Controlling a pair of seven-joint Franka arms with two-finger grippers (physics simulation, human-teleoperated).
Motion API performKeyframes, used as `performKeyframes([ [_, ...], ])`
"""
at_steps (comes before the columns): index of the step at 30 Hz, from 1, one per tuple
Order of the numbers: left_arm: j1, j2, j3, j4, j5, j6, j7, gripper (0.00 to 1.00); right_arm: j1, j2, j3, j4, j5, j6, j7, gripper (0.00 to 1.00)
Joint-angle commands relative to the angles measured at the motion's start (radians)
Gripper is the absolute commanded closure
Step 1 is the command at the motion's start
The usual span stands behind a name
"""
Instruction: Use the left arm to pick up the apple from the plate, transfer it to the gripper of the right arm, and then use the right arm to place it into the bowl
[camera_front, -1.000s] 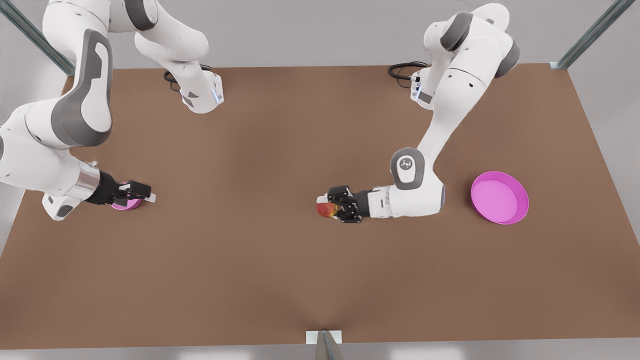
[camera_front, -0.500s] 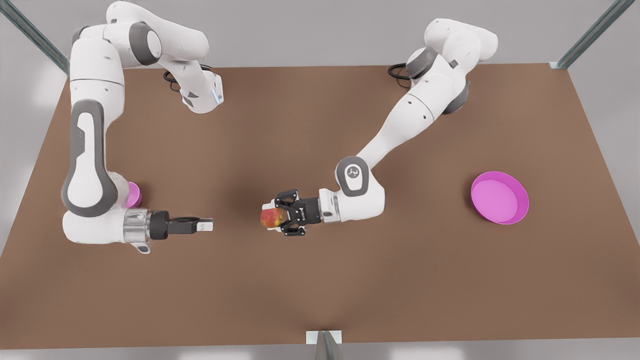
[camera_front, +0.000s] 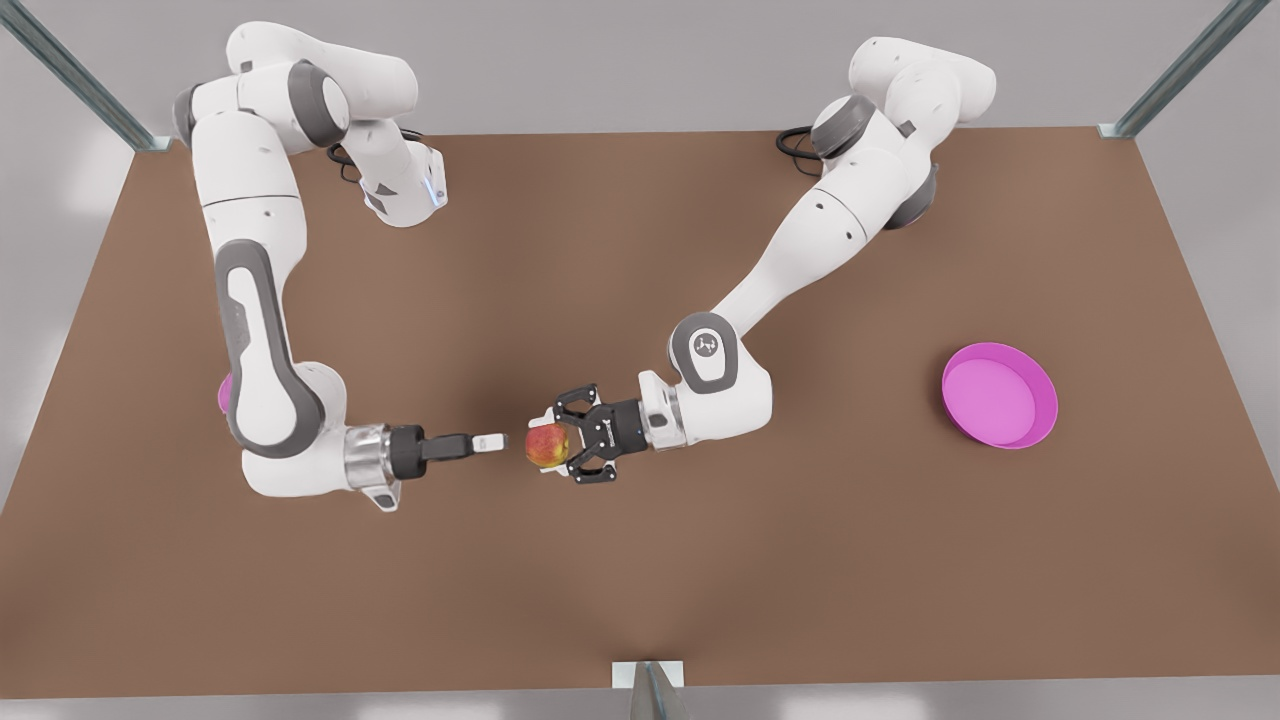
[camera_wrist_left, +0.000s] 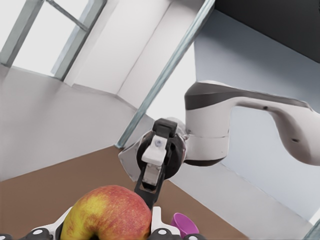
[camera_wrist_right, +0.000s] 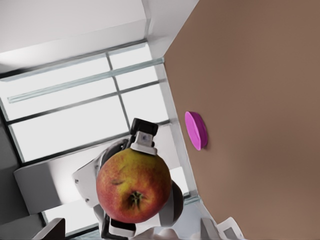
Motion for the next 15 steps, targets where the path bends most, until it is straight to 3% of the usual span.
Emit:
performKeyframes([
  [1,0.0,-0.001,0.0,0.001,-0.001,0.001,0.176,0.28,0.022,0.0,0.001,0.001,0.006,0.092,-0.202,0.0],
  [15,-0.002,-0.002,0.001,0.0,-0.001,0.001,0.176,0.28,0.073,0.028,0.006,0.021,0.11,0.192,-0.271,0.0],
])
